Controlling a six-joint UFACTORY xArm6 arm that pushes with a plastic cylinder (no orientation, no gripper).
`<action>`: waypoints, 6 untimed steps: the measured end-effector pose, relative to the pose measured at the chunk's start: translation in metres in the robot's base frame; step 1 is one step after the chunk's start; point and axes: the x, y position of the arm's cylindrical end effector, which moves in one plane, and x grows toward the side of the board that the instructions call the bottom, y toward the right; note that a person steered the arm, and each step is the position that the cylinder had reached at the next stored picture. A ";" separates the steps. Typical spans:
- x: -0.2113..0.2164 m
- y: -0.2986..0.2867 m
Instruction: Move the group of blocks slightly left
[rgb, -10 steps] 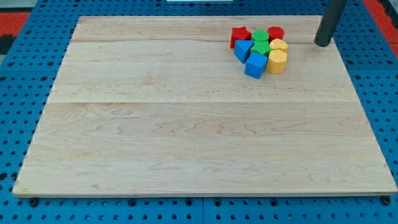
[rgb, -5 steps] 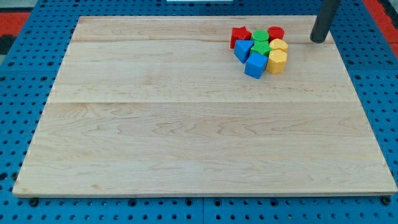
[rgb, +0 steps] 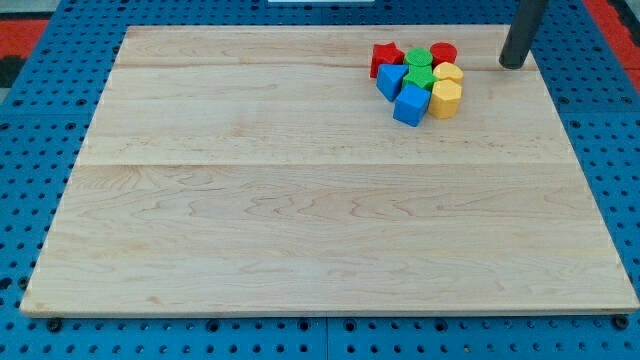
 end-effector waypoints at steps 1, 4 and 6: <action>-0.003 -0.001; -0.049 -0.105; -0.021 0.048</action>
